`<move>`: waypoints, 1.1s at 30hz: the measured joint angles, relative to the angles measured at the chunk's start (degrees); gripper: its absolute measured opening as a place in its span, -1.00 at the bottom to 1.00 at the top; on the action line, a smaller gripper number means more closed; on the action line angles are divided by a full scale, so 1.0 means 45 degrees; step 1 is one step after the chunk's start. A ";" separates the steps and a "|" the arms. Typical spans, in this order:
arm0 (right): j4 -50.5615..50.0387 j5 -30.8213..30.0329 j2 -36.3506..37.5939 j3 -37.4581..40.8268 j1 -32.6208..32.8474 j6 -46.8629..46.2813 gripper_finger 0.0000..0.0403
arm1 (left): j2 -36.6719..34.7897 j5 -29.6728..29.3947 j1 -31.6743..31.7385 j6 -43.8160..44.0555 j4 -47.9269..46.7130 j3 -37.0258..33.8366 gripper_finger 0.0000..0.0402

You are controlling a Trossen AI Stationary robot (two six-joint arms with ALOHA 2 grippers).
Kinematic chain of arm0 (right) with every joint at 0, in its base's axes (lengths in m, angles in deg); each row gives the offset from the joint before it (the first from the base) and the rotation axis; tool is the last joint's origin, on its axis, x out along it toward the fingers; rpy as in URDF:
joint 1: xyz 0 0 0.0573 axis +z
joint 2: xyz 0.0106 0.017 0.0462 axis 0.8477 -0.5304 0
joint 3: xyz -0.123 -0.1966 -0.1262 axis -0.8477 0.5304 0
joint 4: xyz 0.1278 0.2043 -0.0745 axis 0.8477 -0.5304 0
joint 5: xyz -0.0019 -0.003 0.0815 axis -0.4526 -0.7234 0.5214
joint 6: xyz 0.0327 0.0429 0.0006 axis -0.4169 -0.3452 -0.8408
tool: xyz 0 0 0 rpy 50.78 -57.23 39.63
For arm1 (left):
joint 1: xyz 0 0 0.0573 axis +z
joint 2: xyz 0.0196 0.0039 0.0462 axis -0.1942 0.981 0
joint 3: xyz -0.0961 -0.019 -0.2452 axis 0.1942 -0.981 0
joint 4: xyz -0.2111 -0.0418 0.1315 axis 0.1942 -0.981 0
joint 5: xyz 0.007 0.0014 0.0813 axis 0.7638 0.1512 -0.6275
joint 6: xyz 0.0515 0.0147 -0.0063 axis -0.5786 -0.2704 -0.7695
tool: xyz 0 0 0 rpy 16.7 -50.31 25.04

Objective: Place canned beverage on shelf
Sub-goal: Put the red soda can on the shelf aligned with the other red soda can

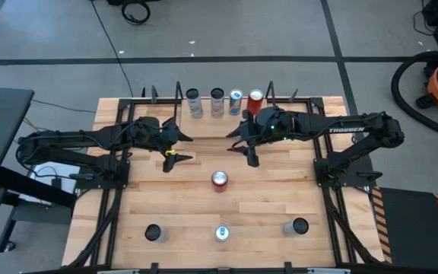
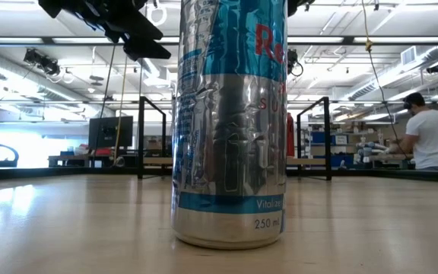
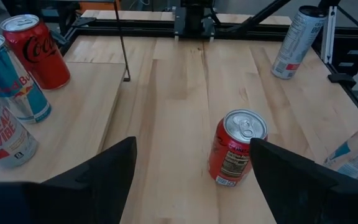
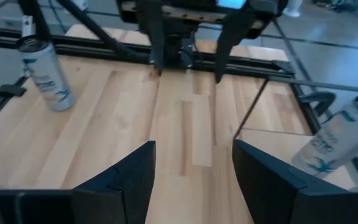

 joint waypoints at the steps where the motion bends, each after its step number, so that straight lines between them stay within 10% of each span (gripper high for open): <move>1: 0.0037 -0.0118 0.0000 0.0000 0.0000 0.0000 0.10 | 0.0000 0.0000 0.0000 -0.0005 0.0000 0.0000 0.56; 10: -0.0078 0.0297 0.0000 0.0000 0.0000 -0.0238 0.20 | 0.0000 0.0000 0.0000 -0.0039 0.0000 0.0005 0.56; 22: -0.0315 0.1188 0.0000 0.0000 -0.0010 0.0058 0.94 | 0.0000 0.0002 0.0000 -0.0015 0.0008 0.0005 0.56; 33: 0.0381 0.0979 0.0000 0.0000 0.0000 0.0092 0.90 | 0.0000 0.0000 0.0000 -0.0019 0.0087 0.0005 0.56</move>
